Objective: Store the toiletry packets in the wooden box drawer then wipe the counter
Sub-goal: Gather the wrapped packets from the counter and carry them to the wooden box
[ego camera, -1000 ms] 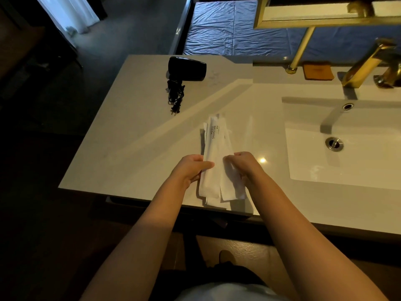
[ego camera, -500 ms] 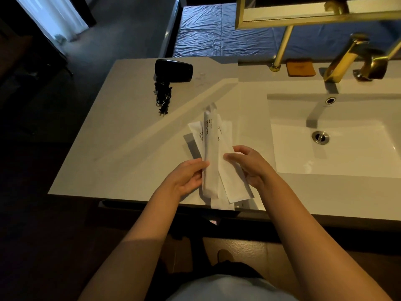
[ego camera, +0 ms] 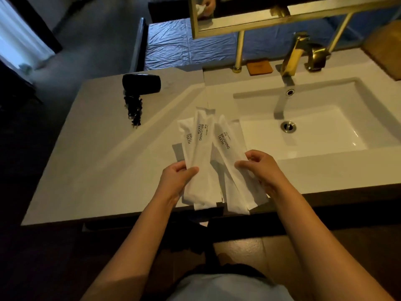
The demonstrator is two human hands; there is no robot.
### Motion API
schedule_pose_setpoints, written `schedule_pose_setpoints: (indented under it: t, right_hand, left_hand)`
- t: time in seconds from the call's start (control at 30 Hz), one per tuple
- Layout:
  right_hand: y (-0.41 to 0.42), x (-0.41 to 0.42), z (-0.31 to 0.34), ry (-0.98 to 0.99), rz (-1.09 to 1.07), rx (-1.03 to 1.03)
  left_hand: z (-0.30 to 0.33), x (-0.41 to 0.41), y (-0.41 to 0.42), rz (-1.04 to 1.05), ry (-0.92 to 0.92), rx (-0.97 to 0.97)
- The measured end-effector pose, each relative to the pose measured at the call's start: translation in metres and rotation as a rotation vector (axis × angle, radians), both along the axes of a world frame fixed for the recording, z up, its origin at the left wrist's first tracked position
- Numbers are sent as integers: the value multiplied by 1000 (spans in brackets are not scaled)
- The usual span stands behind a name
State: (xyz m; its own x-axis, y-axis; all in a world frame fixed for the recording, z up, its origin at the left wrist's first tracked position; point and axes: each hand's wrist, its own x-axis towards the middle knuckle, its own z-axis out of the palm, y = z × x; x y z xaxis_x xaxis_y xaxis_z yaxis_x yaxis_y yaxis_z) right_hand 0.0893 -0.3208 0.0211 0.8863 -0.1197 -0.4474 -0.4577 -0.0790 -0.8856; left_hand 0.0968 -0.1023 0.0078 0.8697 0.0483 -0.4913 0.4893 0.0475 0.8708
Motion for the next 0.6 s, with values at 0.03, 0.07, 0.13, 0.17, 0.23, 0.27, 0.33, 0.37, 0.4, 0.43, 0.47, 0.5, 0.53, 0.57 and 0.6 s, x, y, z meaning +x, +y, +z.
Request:
schedule_pose_setpoints:
  t: [0.03,0.07,0.13,0.17,0.23,0.27,0.33,0.37,0.4,0.43,0.47,0.5,0.53,0.57,0.6]
  right_hand:
    - [-6,-9,2,-28,-31,-26]
    - [-12,-20,3,-55,-60,-52]
    - [-24,-46,2,-94,-116,-129]
    - [-29,-62,-1,-98,-148,-176]
    - [-37,-99,-10,-93,-220,-258]
    - [-40,-120,-15,-75,-258,-278]
    - [-40,-165,-28,-16,-333,-285]
    - [-37,-188,-35,12,-364,-279]
    - [-34,-210,-43,41,-395,-263]
    - [-31,-234,-52,80,-426,-247]
    - [-27,-256,-61,126,-460,-240]
    - [-23,-278,-69,173,-493,-241]
    - [-20,-298,-77,217,-531,-240]
    - [-17,-318,-85,258,-572,-232]
    - [-14,-338,-91,298,-614,-217]
  left_hand:
    - [1,-4,-5,-21,-13,22]
    - [1,-8,-9,-47,-25,45]
    - [1,-18,-15,-122,-55,105]
    - [0,-26,-18,-167,-70,126]
    - [-6,-42,-19,-271,-88,142]
    - [-11,-51,-18,-327,-85,155]
    - [-23,-71,-15,-449,-65,191]
    - [-31,-81,-13,-512,-51,208]
    - [-40,-91,-11,-573,-36,229]
    - [-50,-102,-10,-628,-24,259]
    - [-60,-112,-10,-676,-12,295]
    - [-71,-121,-9,-724,1,335]
    - [-80,-130,-9,-777,15,378]
    - [-90,-138,-8,-834,27,422]
    - [-99,-145,-9,-883,39,459]
